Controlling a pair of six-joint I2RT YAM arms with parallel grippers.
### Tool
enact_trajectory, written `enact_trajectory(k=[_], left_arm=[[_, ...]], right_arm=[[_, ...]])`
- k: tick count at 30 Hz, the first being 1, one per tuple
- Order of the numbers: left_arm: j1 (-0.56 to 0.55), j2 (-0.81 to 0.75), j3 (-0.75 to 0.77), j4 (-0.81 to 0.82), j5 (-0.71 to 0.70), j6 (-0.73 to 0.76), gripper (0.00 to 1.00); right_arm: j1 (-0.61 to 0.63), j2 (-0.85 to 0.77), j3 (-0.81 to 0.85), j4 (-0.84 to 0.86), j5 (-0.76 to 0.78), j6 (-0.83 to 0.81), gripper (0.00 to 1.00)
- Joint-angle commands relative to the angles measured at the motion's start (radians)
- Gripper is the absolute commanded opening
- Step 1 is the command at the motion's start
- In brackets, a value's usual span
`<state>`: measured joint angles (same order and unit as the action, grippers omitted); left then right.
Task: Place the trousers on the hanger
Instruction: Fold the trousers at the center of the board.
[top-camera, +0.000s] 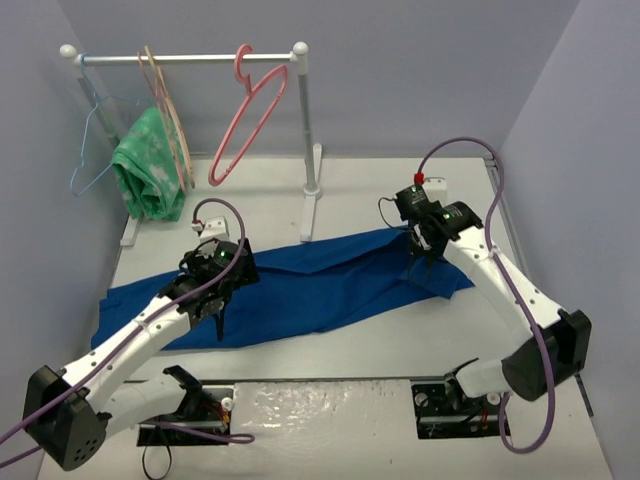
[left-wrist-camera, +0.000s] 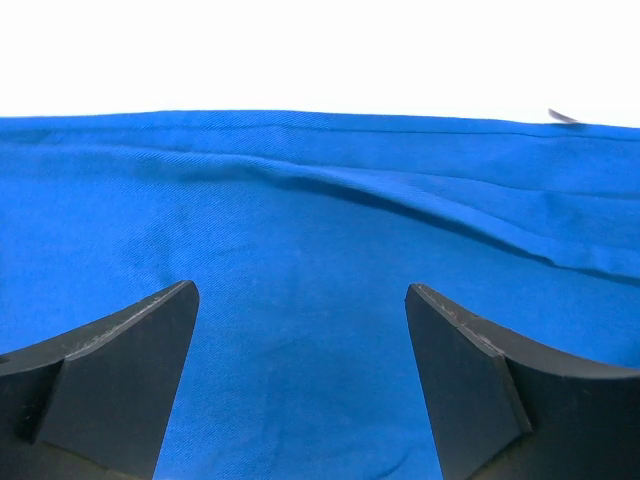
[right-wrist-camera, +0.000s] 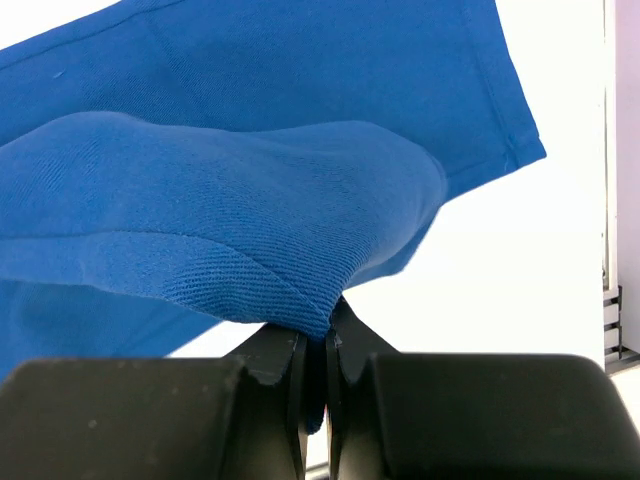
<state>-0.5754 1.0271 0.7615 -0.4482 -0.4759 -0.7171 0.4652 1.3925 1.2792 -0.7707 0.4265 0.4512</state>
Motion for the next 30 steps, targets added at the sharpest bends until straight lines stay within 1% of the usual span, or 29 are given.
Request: enact_trajectory(k=[1, 4, 5, 7, 9, 11, 14, 18, 23, 27, 30], left_arm=[[-0.055, -0.024, 0.059, 0.045, -0.013, 0.102, 0.82], [-0.079, -0.030, 0.072, 0.038, -0.003, 0.117, 0.82], [-0.084, -0.032, 0.077, 0.035, 0.003, 0.124, 0.82], [-0.088, -0.039, 0.088, 0.024, 0.021, 0.136, 0.82], [-0.089, -0.047, 0.111, -0.006, 0.027, 0.138, 0.82], [-0.089, -0.062, 0.142, -0.070, 0.034, 0.148, 0.82], [-0.087, -0.109, 0.188, -0.128, 0.026, 0.169, 0.82], [-0.089, -0.145, 0.247, -0.176, 0.002, 0.211, 0.82], [-0.087, -0.180, 0.278, -0.168, 0.029, 0.283, 0.82], [-0.087, -0.176, 0.283, -0.165, 0.053, 0.321, 0.82], [-0.087, -0.167, 0.280, -0.174, 0.059, 0.340, 0.82]], right_arm=[[-0.003, -0.106, 0.050, -0.118, -0.040, -0.019, 0.00], [-0.003, -0.144, 0.056, -0.141, -0.059, -0.013, 0.01], [-0.002, -0.147, 0.060, -0.152, -0.075, -0.014, 0.03], [-0.002, -0.139, 0.084, -0.173, -0.121, -0.019, 0.06], [-0.003, -0.132, 0.105, -0.188, -0.162, -0.027, 0.03], [-0.001, -0.139, 0.128, -0.201, -0.191, -0.032, 0.00], [-0.002, -0.170, 0.160, -0.229, -0.176, -0.030, 0.00], [-0.002, -0.206, 0.233, -0.289, -0.081, -0.023, 0.00], [-0.003, -0.227, 0.315, -0.325, -0.142, -0.059, 0.00], [-0.003, -0.233, 0.295, -0.341, -0.196, -0.092, 0.00], [-0.003, -0.236, 0.260, -0.341, -0.199, -0.097, 0.00]])
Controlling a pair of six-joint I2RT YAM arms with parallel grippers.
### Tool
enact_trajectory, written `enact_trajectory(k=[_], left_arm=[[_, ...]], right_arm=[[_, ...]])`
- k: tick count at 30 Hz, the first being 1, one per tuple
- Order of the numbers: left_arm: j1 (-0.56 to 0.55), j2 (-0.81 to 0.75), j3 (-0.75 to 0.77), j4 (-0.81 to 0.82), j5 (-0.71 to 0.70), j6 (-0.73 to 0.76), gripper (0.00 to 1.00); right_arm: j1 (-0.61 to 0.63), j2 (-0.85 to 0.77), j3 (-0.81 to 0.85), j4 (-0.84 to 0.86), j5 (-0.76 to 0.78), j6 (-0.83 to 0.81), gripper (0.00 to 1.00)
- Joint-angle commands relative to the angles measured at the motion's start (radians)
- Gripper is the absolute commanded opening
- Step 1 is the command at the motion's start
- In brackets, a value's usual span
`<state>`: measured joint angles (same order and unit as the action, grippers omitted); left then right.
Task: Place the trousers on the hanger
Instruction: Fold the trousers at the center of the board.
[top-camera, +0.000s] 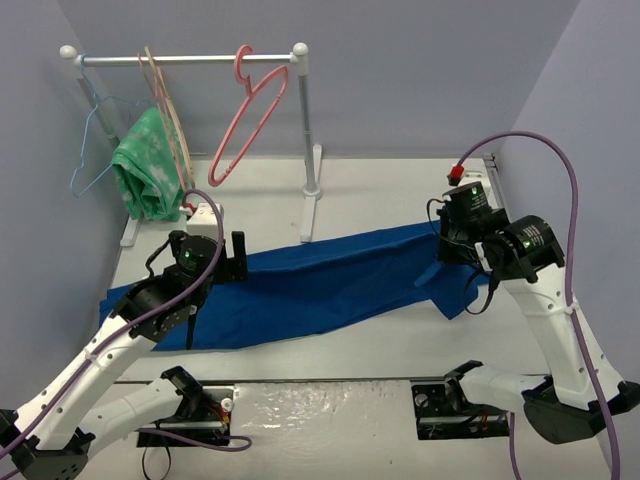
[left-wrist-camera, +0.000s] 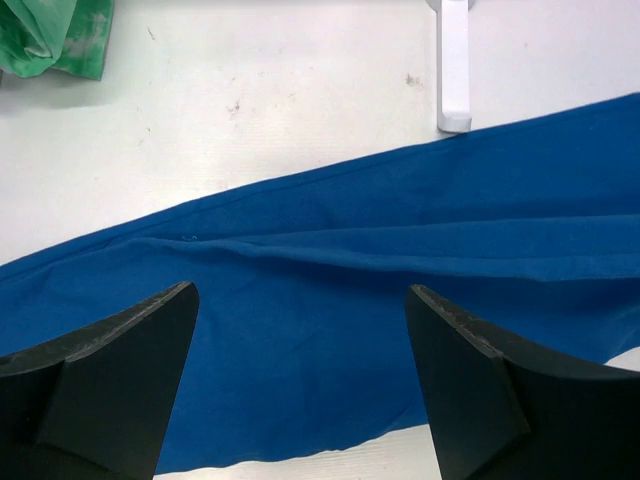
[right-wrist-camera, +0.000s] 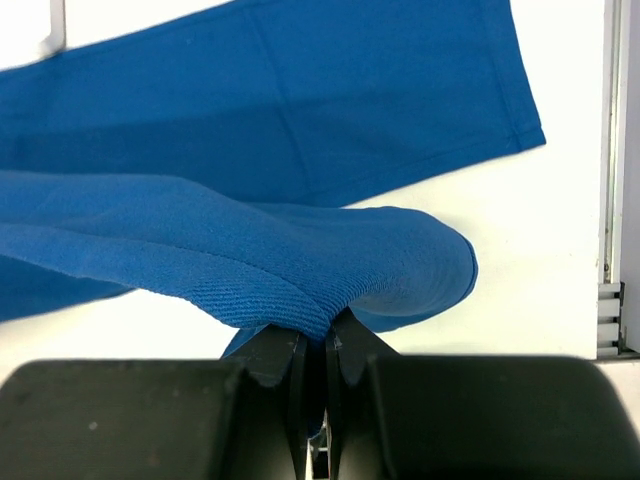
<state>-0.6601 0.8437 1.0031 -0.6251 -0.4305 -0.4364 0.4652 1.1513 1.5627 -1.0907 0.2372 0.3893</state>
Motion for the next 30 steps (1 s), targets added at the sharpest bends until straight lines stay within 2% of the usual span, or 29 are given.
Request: enact_trajectory(k=[1, 6, 8, 11, 15, 22, 30], left_arm=[[-0.003, 0.023, 0.038, -0.005, 0.008, 0.066, 0.82], [-0.003, 0.034, 0.044, -0.031, -0.031, 0.096, 0.82], [-0.004, 0.031, 0.045, -0.027, -0.030, 0.104, 0.82], [-0.003, 0.027, 0.034, -0.005, -0.001, 0.110, 0.82], [-0.003, 0.041, 0.033, -0.038, -0.006, 0.096, 0.82], [-0.003, -0.009, 0.035, -0.079, -0.055, 0.115, 0.82], [-0.001, -0.026, 0.018, -0.069, -0.075, 0.126, 0.82]], right_arm=[[-0.003, 0.003, -0.038, -0.021, -0.006, -0.036, 0.00], [-0.002, -0.007, -0.022, -0.031, 0.027, -0.033, 0.00], [-0.003, -0.004, 0.005, -0.048, 0.088, -0.028, 0.00], [-0.005, 0.025, -0.027, -0.031, 0.131, -0.023, 0.00], [-0.018, 0.056, -0.146, 0.089, 0.116, -0.033, 0.00], [-0.146, 0.174, -0.229, 0.252, 0.075, -0.108, 0.00], [-0.257, 0.347, -0.132, 0.332, 0.039, -0.165, 0.00]])
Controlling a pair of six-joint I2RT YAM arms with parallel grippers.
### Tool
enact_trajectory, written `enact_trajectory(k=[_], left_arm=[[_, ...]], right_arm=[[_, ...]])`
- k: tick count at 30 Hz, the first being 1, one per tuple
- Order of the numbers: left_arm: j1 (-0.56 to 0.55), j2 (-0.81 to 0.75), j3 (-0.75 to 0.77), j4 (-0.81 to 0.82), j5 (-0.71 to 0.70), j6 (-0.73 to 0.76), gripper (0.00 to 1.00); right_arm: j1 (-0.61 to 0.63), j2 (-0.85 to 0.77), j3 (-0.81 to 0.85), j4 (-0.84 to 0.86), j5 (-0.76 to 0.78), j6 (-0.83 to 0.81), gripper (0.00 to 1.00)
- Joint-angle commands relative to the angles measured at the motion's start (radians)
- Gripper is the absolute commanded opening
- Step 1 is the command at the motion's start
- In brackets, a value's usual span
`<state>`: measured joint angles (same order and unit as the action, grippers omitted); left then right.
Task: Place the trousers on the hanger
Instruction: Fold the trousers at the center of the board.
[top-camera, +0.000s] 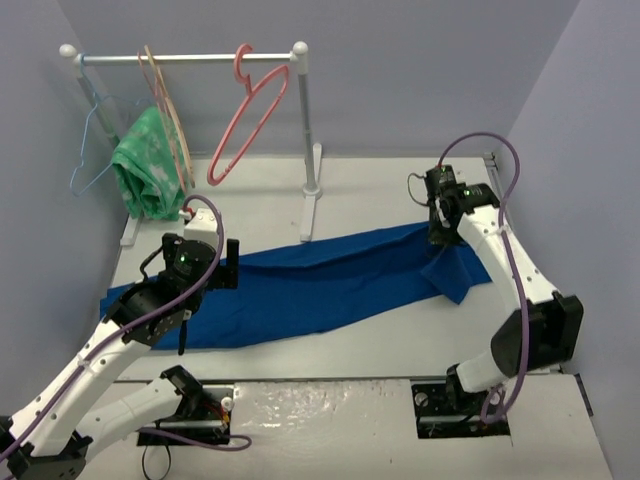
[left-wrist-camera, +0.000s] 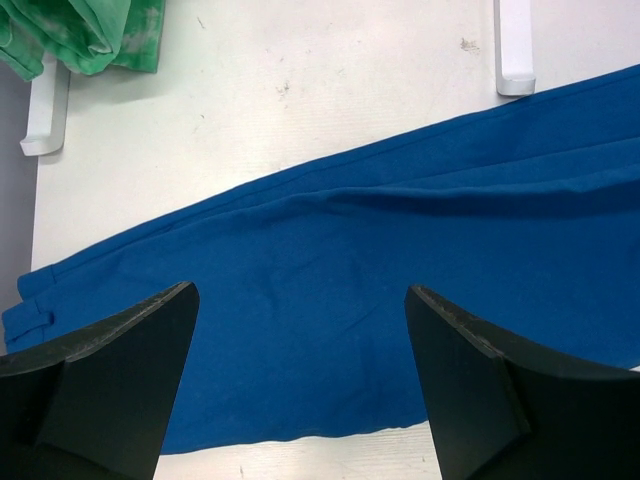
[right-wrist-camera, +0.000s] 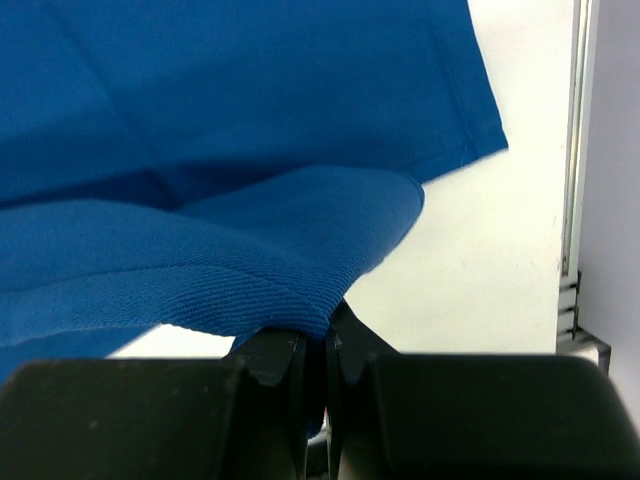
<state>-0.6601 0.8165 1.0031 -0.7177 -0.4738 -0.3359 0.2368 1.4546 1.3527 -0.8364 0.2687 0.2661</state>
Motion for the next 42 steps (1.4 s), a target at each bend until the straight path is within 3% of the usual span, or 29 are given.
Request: enact_trajectory(k=[1, 6, 13, 16, 25, 31, 36, 39, 42], left_arm=[[-0.002, 0.004, 0.013, 0.028, -0.030, 0.025, 0.82], [-0.001, 0.013, -0.004, 0.042, -0.019, 0.025, 0.82], [0.001, 0.012, -0.032, 0.064, 0.002, 0.020, 0.82], [0.002, 0.002, -0.044, 0.066, 0.006, 0.019, 0.82], [0.009, -0.013, -0.054, 0.063, 0.002, 0.014, 0.82], [0.020, -0.014, -0.059, 0.061, 0.009, 0.016, 0.82], [0.030, -0.003, -0.061, 0.064, 0.032, 0.013, 0.82], [0.031, 0.003, -0.061, 0.061, 0.035, 0.011, 0.82], [0.048, 0.003, -0.061, 0.061, 0.040, 0.004, 0.82]], right_arm=[[-0.036, 0.077, 0.095, 0.084, 0.010, -0.037, 0.00], [-0.057, 0.272, 0.202, 0.102, 0.057, -0.001, 0.06], [-0.171, 0.511, 0.387, 0.126, 0.086, 0.011, 0.51], [-0.210, 0.569, 0.468, 0.125, 0.112, 0.011, 0.62], [-0.228, 0.516, 0.582, 0.171, 0.252, 0.028, 0.65], [-0.237, 0.312, 0.341, 0.376, 0.137, 0.036, 0.67], [-0.338, 0.310, 0.254, 0.420, 0.075, 0.095, 0.70], [-0.352, 0.316, 0.246, 0.433, 0.038, 0.095, 0.70], [-0.330, 0.292, 0.126, 0.508, -0.052, 0.095, 0.70]])
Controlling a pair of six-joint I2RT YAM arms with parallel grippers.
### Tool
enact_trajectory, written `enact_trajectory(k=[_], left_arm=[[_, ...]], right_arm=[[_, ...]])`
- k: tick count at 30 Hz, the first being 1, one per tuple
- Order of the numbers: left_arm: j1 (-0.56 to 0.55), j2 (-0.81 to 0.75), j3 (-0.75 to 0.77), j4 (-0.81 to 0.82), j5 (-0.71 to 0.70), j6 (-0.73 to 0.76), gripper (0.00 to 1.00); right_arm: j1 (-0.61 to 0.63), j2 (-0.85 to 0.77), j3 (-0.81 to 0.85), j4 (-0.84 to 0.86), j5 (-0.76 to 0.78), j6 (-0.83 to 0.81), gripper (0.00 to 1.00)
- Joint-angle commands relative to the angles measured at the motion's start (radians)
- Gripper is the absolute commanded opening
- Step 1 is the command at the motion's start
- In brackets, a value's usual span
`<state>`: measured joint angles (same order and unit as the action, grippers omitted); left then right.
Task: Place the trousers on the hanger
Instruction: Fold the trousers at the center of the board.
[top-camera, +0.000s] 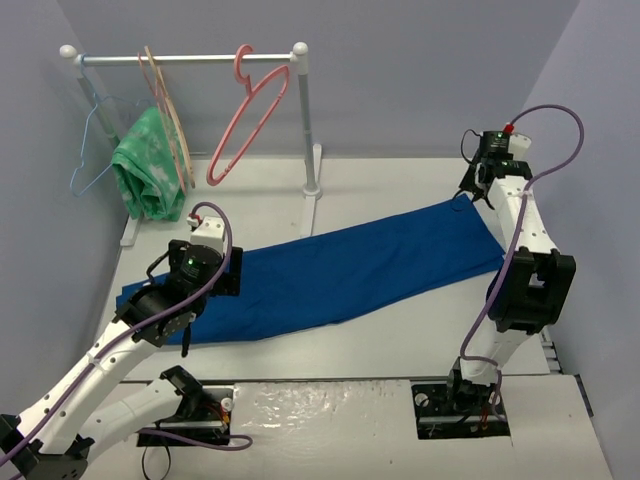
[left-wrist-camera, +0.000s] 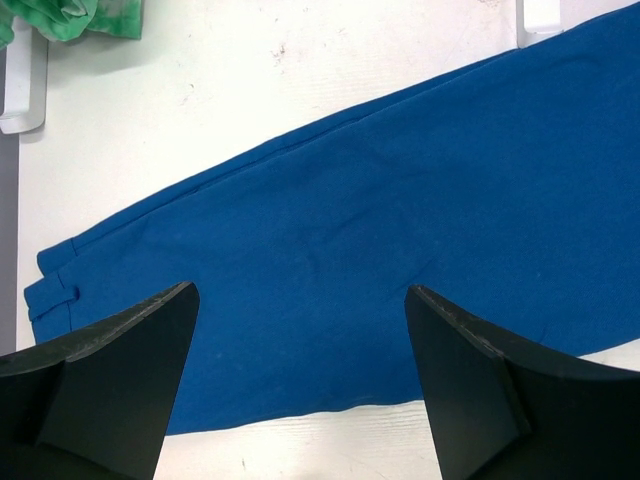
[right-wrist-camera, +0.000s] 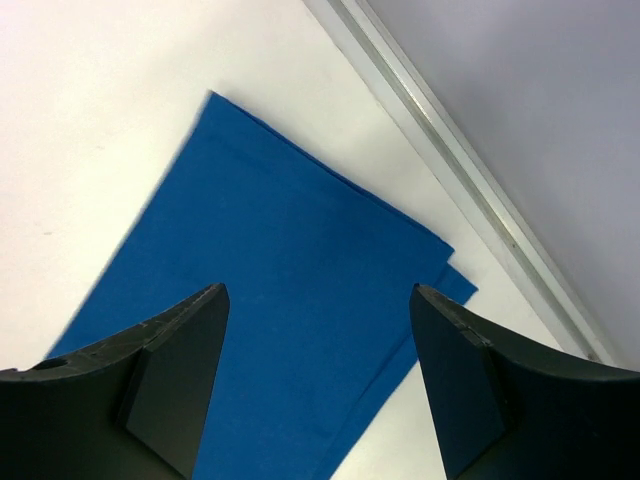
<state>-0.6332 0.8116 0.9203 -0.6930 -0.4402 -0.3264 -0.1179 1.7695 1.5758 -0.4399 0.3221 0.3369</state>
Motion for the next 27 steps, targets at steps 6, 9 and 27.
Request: enact_trajectory(k=[6, 9, 27], left_arm=[[0.033, 0.011, 0.013, 0.037, 0.019, -0.013, 0.82], [0.035, 0.021, 0.012, 0.038, 0.026, -0.017, 0.82], [0.075, 0.127, 0.003, -0.071, -0.019, -0.237, 0.82]], right_arm=[[0.021, -0.089, -0.394, 0.271, -0.111, 0.125, 0.70], [0.001, -0.110, -0.482, 0.313, -0.060, 0.164, 0.69], [-0.145, 0.129, -0.338, 0.362, -0.155, 0.196, 0.68]])
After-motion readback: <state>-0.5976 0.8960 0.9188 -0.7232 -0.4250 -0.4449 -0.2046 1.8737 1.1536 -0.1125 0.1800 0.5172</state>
